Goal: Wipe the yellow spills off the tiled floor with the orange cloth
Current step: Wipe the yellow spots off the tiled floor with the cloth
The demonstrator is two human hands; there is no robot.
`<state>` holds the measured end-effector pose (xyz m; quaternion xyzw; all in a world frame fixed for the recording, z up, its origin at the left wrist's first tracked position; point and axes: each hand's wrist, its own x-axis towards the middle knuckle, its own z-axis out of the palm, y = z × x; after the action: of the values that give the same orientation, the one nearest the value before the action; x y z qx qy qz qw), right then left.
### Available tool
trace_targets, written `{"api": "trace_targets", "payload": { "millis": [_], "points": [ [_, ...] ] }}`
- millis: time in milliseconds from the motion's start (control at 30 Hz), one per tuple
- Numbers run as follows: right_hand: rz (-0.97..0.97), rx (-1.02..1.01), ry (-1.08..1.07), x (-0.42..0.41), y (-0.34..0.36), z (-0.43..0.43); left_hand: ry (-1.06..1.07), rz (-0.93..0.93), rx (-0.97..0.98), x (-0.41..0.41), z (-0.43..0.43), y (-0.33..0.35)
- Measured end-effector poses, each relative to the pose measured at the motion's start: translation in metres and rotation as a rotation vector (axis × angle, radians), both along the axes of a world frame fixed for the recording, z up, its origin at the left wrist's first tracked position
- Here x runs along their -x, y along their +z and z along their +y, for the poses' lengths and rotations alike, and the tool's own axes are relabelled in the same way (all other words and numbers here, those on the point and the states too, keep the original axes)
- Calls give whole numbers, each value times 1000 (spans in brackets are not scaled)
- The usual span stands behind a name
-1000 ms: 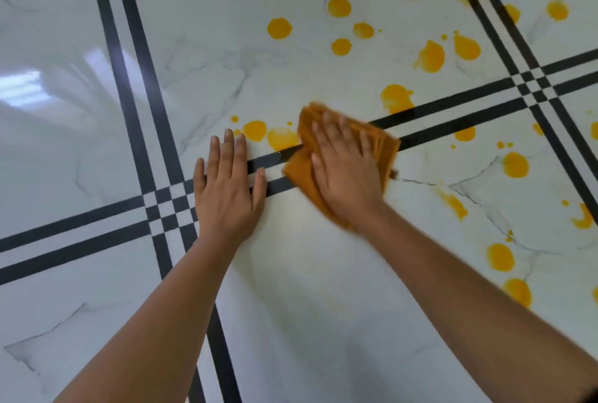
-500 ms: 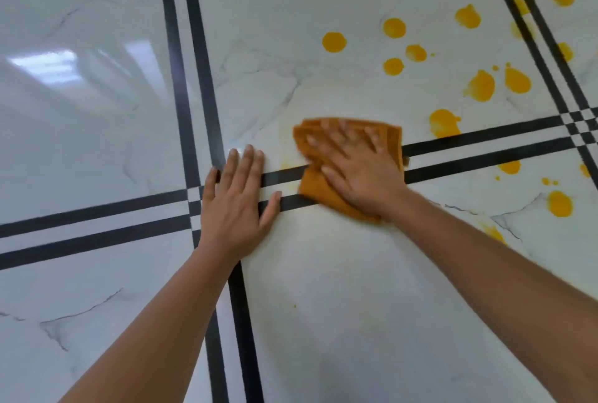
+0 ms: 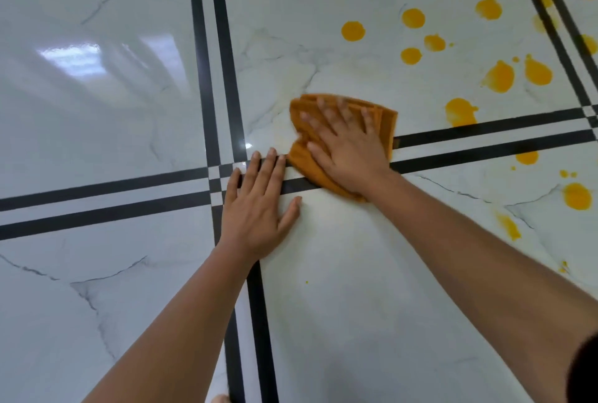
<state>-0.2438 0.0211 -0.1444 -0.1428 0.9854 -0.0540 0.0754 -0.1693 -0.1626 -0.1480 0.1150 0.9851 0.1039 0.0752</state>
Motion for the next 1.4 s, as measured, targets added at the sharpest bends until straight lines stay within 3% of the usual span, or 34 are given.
{"api": "trace_targets", "payload": {
  "millis": [133, 300, 467, 633, 800, 833, 967, 1000, 1133, 1200, 1300, 1400],
  "points": [
    [1, -4, 205, -70, -2, 57, -38, -28, 23, -11, -3, 1],
    [-15, -19, -176, -18, -1, 38, -26, -13, -8, -10, 16, 2],
    [6, -24, 73, -105, -6, 87, -131, -28, -8, -17, 38, 4],
    [18, -33, -381, -59, -4, 114, -179, -18, -2, -17, 65, 3],
    [-2, -38, -3, -156, -4, 139, -215, -25, -7, -17, 91, 5],
    [8, -49, -25, -158, -5, 158, -229, -22, -7, -18, 95, 6],
    [7, -25, -505, -109, -1, 179, -290, -24, -28, -21, 122, 6],
    [15, -16, -508, -116, -1, 172, -299, -21, -33, -23, 128, 6],
    [-7, -37, -185, -212, -1, 191, -347, -20, -63, -27, 157, 9],
    [15, -52, -294, -213, -1, 223, -383, -21, -63, -27, 168, 9],
    [6, -18, -633, -165, 3, 235, -437, -46, -49, -32, 190, 7],
    [45, -29, -469, -206, -1, 216, -453, -67, -46, -40, 208, 8]
  ]
}}
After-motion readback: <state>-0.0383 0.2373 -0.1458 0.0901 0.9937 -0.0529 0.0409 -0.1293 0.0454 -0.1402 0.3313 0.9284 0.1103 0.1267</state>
